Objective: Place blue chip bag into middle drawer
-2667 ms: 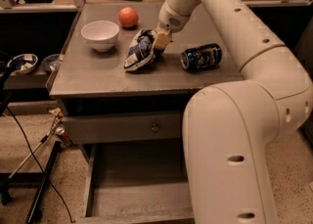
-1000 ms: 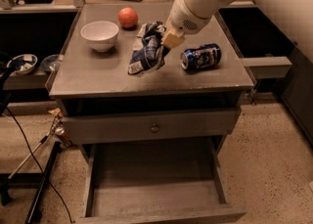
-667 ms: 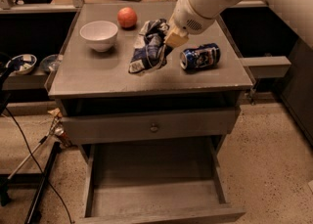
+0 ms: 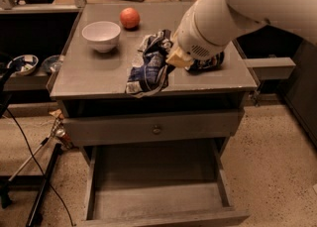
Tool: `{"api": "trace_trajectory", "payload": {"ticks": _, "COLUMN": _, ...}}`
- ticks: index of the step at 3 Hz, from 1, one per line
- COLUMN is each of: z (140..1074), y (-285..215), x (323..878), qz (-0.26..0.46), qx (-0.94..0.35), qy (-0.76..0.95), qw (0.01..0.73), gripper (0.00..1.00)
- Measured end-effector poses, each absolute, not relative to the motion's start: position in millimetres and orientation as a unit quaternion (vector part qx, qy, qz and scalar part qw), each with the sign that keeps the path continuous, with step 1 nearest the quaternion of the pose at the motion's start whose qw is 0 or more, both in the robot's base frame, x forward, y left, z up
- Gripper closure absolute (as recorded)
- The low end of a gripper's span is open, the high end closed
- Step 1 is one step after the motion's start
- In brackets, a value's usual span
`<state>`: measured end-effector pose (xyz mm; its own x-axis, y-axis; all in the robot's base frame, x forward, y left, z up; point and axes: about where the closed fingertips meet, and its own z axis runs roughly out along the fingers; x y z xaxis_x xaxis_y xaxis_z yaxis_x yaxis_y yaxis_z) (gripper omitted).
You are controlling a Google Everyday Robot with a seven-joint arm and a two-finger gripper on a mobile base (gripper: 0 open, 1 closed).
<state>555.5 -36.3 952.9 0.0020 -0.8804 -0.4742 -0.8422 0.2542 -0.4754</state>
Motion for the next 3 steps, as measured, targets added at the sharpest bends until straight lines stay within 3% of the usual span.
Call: {"api": "trace_trajectory", "payload": {"ticks": 3, "z": 911.3, "y": -47.3, "x": 544.3, "qz": -0.013, "qx": -0.586, "qy": 0.730, "qw": 0.352, "gripper": 1.00}}
